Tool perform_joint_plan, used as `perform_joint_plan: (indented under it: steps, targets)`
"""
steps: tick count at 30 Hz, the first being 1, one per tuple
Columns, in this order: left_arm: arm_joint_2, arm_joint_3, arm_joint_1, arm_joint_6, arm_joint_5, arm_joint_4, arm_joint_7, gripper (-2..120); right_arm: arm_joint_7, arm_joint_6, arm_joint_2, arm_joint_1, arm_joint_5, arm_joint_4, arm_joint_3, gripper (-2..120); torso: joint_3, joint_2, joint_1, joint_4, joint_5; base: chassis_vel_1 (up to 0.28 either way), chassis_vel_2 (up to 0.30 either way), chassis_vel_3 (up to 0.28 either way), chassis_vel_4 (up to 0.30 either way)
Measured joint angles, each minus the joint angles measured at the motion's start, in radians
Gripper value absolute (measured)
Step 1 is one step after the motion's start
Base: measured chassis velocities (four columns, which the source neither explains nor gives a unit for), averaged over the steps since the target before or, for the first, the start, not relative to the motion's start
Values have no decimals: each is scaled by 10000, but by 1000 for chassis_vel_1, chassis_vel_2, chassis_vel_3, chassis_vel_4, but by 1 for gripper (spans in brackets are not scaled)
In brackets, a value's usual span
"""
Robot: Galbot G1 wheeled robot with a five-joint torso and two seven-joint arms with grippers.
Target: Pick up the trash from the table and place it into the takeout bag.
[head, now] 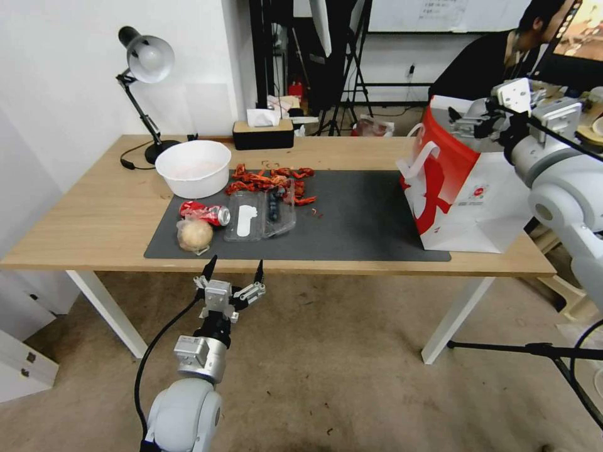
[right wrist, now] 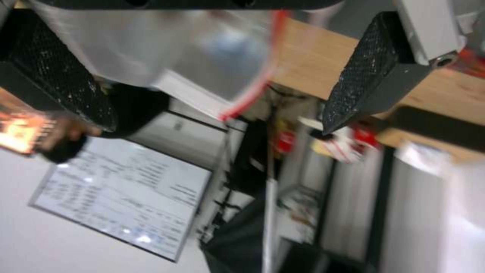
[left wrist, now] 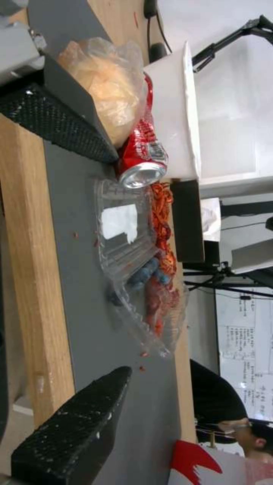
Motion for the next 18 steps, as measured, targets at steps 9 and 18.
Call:
perform_joint_plan:
  steps: [9, 18]
  targets:
    - [6, -35, 91, -81, 9, -8, 1, 100, -577, 2068, 118, -1411, 659, 775, 456, 100, -1, 1, 0, -2, 0, 0, 0, 0, 0]
    - [-4, -54, 143, -178, 15, 2, 1, 100, -807, 3827, 446, -3191, 236, 1523, 325, 100, -1, 0, -1, -1, 0, 0, 0, 0, 0]
